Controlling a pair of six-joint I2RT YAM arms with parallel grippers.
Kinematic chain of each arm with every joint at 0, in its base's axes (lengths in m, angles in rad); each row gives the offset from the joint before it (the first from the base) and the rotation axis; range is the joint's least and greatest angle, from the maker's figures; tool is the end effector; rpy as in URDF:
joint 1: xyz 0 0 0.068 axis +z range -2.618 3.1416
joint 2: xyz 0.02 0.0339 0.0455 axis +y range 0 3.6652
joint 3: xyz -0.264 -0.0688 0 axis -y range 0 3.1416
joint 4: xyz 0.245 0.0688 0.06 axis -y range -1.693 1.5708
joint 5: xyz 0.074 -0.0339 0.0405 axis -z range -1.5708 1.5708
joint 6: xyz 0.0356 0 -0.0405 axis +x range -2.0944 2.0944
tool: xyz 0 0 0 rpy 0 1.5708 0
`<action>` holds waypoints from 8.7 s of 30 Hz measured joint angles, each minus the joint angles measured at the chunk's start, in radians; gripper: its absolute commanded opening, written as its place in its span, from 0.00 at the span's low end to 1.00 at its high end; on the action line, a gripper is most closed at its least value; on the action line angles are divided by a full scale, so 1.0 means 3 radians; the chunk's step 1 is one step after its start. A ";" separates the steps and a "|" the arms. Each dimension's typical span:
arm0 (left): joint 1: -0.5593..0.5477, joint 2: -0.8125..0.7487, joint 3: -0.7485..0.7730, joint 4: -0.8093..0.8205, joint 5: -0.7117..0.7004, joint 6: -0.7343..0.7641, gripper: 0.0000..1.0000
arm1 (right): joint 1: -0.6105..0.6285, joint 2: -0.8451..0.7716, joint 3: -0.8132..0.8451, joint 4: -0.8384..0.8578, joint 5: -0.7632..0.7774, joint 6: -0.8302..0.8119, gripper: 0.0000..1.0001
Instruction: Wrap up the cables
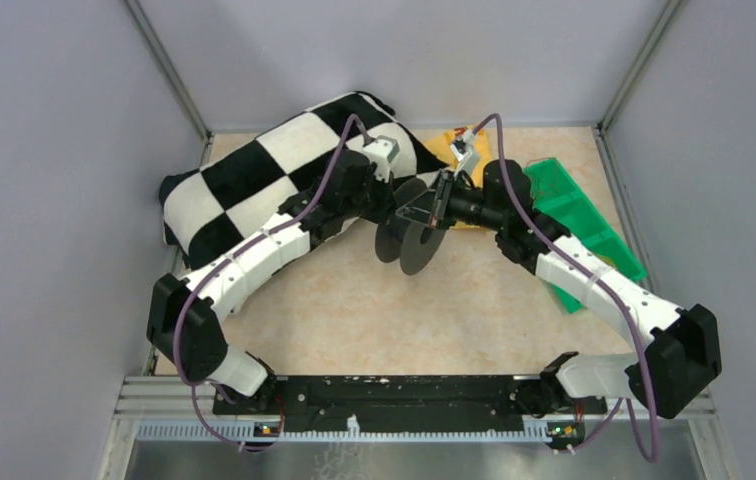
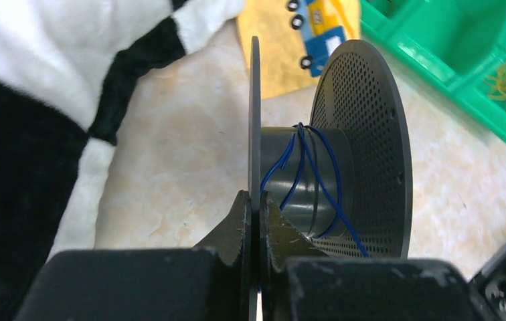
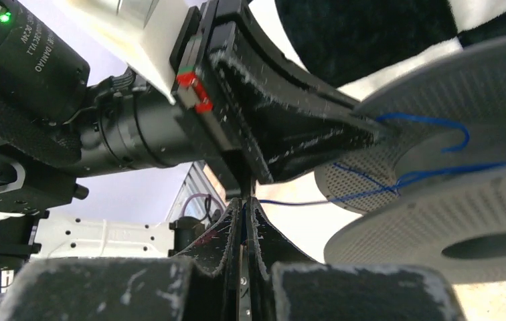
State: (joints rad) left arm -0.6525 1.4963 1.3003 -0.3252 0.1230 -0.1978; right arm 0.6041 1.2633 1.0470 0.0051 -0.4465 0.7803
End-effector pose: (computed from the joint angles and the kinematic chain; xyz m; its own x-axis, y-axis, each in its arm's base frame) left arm 0.2732 -0.2143 0.3335 -0.5229 0.1542 -0.8383 0.5960 0.7693 -0.2303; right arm 0.2349 0.1808 0.3489 -0.7275 0.2689 -0.6312 -0.4897 0.4409 0.7522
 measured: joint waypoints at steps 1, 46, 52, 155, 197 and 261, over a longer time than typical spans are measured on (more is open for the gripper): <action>0.0001 -0.0004 -0.0031 0.0043 -0.0103 -0.0080 0.00 | 0.0025 0.0000 -0.0001 -0.0005 0.0010 0.0000 0.00; 0.0041 -0.0750 -0.0852 0.0244 -0.0791 -0.3457 0.00 | 0.0496 -0.0885 -0.1546 0.0488 0.1471 0.0446 0.00; 0.0058 -0.0793 -0.1228 0.1055 -0.0633 -0.3522 0.00 | 0.0504 -0.0928 -0.1601 0.0660 0.1709 0.0570 0.00; 0.0973 -0.0921 -0.1150 0.1212 0.1741 -0.3504 0.00 | -0.0200 -0.1850 -0.2232 0.1408 0.1147 0.0895 0.41; 0.1001 -0.0919 -0.1152 0.0955 0.1743 -0.3596 0.00 | -0.0201 -0.1982 -0.2232 0.0511 0.1682 0.0652 0.65; 0.1061 -0.0773 -0.1385 0.1329 0.2431 -0.2843 0.00 | -0.0351 -0.2036 -0.2064 -0.0017 0.2506 0.1344 0.00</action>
State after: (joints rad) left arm -0.3344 1.2644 0.8848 0.0734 0.8524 -1.0508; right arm 0.4988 0.6525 0.4278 0.0002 0.3054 1.1835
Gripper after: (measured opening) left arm 0.039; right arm 0.008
